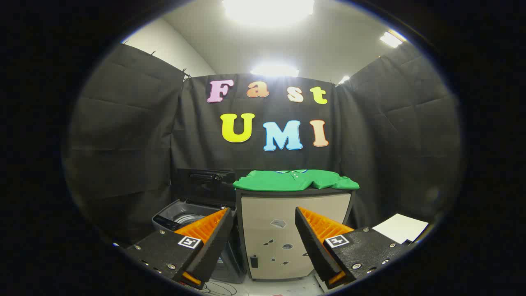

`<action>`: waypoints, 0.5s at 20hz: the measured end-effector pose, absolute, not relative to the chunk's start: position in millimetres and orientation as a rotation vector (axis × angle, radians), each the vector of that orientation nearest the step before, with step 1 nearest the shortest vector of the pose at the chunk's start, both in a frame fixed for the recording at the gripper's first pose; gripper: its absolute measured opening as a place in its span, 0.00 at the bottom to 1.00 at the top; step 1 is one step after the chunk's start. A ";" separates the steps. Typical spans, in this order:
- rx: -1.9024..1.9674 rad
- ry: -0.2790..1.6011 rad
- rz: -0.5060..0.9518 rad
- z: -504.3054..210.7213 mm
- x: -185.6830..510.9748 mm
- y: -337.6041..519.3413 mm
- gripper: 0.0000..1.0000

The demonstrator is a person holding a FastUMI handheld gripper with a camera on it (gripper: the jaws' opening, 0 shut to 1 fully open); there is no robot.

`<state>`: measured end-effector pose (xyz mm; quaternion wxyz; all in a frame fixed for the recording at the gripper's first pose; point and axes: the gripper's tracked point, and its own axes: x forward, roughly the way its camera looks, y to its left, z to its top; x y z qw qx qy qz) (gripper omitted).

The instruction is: Put the clothes into the washing machine and then close the washing machine lid.

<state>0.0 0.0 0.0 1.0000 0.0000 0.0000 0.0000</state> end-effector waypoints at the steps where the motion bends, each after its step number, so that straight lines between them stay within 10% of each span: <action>1: 0.005 0.001 0.004 -2.0 -0.4 0.7 0.94; 10: 0.015 0.012 0.025 -24.6 -4.7 3.3 0.94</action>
